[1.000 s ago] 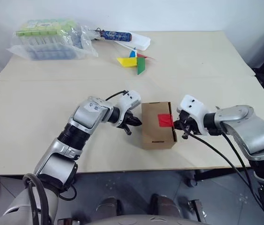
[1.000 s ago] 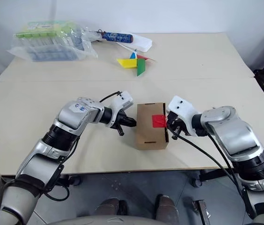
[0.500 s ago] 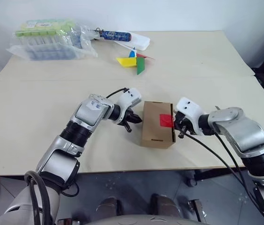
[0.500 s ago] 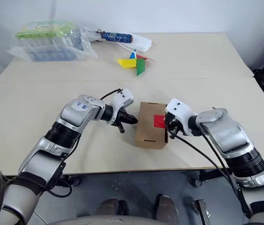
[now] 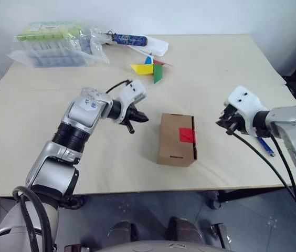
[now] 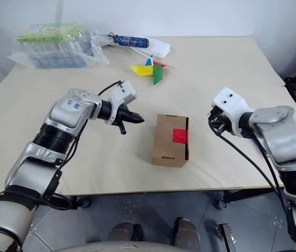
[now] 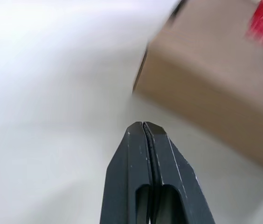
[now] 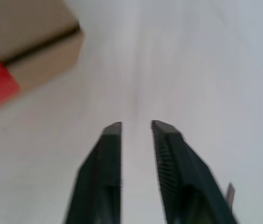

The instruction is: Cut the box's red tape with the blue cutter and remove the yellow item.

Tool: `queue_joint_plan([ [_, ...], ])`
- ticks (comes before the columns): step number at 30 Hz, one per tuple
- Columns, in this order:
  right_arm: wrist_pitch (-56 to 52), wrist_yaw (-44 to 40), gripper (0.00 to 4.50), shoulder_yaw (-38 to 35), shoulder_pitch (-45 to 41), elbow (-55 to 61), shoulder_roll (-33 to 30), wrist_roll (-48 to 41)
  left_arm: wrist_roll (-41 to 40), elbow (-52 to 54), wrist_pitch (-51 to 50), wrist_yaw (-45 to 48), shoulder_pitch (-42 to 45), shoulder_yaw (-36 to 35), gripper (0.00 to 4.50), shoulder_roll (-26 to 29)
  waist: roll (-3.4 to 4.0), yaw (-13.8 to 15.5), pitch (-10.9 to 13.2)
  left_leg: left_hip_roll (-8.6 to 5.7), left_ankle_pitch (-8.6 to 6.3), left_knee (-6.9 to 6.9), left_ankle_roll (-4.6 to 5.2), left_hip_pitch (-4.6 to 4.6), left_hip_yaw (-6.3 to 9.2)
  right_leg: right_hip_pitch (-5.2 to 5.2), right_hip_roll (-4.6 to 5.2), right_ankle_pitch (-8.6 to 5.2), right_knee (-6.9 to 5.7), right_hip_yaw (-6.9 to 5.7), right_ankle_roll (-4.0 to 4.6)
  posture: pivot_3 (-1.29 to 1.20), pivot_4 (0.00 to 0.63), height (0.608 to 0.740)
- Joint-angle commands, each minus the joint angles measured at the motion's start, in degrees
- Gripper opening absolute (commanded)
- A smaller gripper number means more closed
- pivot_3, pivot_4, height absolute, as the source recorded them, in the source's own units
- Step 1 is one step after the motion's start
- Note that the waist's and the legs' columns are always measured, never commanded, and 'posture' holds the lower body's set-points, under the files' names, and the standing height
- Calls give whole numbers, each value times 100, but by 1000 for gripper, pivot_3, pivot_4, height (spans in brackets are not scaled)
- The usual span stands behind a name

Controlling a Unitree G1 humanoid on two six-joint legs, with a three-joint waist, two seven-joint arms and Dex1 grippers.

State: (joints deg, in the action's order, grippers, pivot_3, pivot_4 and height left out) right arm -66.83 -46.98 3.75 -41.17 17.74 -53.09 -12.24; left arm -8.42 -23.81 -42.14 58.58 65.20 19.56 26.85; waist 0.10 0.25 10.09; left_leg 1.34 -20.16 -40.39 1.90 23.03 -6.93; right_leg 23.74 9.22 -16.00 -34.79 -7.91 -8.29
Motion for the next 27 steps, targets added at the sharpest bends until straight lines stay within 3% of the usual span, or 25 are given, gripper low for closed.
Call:
queue_joint_plan([
  [1,-1087,176,2395,-499,-261,618,126,-415,-41,139,310,421,155,7,0,-66,0,-5,0,0,0,0,0,0,0,0,0,0,0,0,0,0,150,740],
  [4,-2235,443,3432,-758,-444,969,409,-697,-71,82,468,787,275,59,0,-177,0,-8,0,1,0,-7,0,1,0,0,0,0,-6,0,0,0,150,740],
  [7,-2567,888,4440,-1110,-275,1172,807,-1113,12,-113,696,989,367,149,0,-358,0,26,0,1,0,-16,0,4,4,0,0,0,-12,-1,0,0,150,740],
  [16,-2567,2850,4480,-1646,368,1387,1740,-2465,299,-601,1084,1289,590,365,0,-842,0,91,0,0,0,-24,0,6,1,2,0,0,-19,1,0,0,150,740],
  [27,-2567,4546,4480,-1868,997,1368,1610,-4022,864,-587,1240,1256,378,727,0,-864,0,108,-1,0,0,-25,1,5,2,1,0,0,-19,3,0,0,150,740],
])
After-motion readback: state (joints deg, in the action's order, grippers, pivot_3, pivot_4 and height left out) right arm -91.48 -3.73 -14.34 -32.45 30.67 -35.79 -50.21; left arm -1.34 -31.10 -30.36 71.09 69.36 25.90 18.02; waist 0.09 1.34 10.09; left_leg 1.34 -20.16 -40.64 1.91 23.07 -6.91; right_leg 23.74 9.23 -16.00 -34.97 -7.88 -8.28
